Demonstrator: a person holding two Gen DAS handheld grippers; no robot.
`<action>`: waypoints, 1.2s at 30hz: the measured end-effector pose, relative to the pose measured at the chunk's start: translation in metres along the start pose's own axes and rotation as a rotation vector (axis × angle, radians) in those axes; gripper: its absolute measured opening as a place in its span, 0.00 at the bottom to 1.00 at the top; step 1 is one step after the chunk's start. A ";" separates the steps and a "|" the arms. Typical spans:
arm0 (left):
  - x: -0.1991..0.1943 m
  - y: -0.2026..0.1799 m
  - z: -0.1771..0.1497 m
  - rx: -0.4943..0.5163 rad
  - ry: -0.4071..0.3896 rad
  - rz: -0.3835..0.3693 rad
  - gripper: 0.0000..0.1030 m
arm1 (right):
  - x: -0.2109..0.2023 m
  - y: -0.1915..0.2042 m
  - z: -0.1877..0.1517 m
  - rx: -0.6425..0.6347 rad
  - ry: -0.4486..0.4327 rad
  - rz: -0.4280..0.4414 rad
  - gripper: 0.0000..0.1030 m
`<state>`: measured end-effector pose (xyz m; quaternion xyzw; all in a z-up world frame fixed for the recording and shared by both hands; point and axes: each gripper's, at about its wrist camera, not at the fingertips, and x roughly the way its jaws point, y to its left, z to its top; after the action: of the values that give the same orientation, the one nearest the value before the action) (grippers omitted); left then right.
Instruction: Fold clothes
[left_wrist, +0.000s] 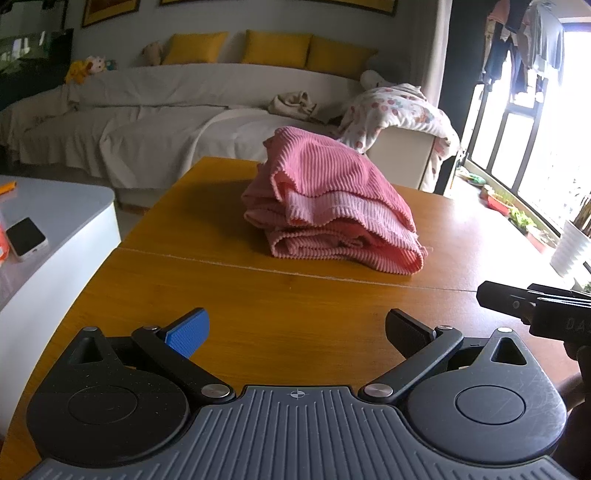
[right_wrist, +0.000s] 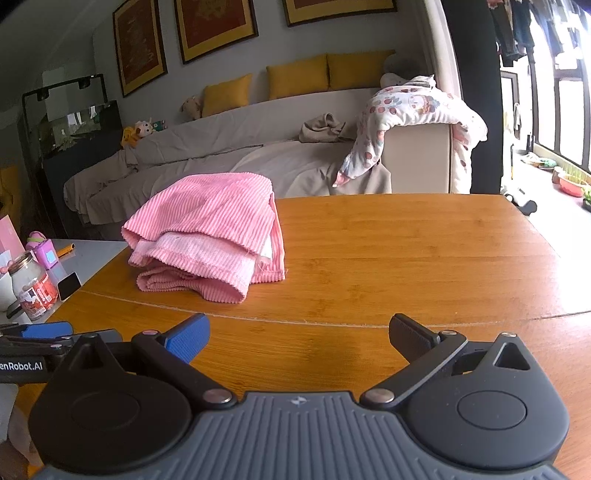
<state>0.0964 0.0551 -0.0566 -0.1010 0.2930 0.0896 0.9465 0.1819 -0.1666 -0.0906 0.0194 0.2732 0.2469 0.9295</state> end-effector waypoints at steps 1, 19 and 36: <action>0.000 0.000 0.000 0.000 0.000 0.000 1.00 | 0.000 0.000 0.000 0.002 0.000 0.000 1.00; -0.012 -0.003 -0.003 0.045 -0.073 -0.069 1.00 | -0.001 0.001 -0.001 0.008 0.000 -0.015 1.00; -0.017 0.000 0.001 0.020 -0.102 0.064 1.00 | -0.004 0.003 -0.001 -0.003 -0.021 -0.027 1.00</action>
<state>0.0829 0.0538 -0.0465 -0.0774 0.2483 0.1219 0.9578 0.1774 -0.1660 -0.0895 0.0167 0.2633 0.2344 0.9357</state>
